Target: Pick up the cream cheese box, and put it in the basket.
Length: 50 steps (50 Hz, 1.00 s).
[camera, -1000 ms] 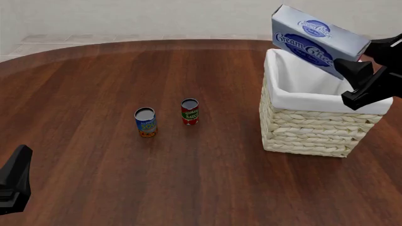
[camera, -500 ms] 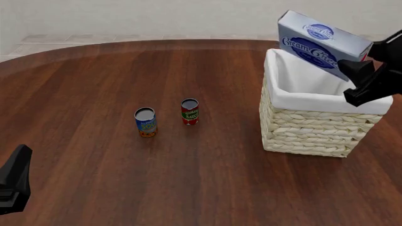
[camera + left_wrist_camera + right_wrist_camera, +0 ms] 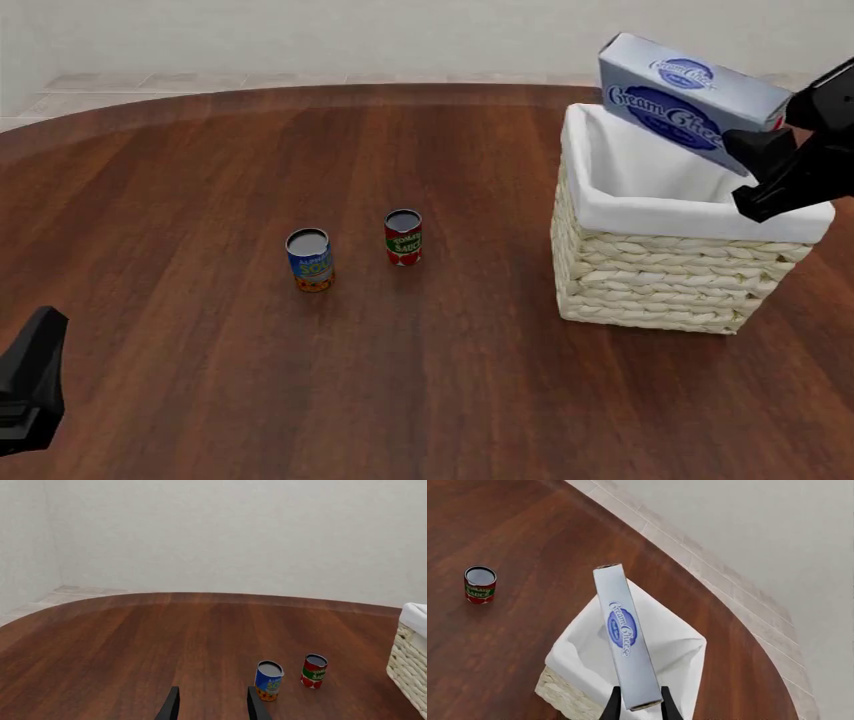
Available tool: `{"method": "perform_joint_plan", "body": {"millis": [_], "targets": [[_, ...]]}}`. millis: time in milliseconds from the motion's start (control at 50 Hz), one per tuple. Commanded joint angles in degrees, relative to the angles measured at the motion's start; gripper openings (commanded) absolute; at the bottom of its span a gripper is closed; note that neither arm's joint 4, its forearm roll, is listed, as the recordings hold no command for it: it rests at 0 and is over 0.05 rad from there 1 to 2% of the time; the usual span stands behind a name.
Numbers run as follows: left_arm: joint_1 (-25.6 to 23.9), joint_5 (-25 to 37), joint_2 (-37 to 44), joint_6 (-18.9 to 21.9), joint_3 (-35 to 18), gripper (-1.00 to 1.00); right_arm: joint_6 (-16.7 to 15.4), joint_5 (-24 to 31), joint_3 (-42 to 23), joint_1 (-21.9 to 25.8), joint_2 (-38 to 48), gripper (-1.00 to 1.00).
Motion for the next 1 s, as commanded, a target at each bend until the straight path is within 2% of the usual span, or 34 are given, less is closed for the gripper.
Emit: {"method": "perform_joint_plan", "body": {"millis": [20, 640, 660, 1000], "targets": [[0.00, 0.01, 0.00, 0.01, -0.06, 1.00, 1.00, -0.21, -1.01, -1.12, 0.97, -1.00], [0.03, -0.02, 0.00, -0.10, -0.09, 1.00, 1.43, -1.67, 0.11, -3.22, 2.78, -1.00], [0.01, -0.02, 0.00, -0.09, -0.09, 1.00, 0.60, -2.12, 0.63, -3.63, 3.12, -1.00], [-0.04, 0.01, 0.00, 0.01, -0.05, 1.00, 1.63, -3.00, 1.70, -3.90, 3.70, -1.00]]}}
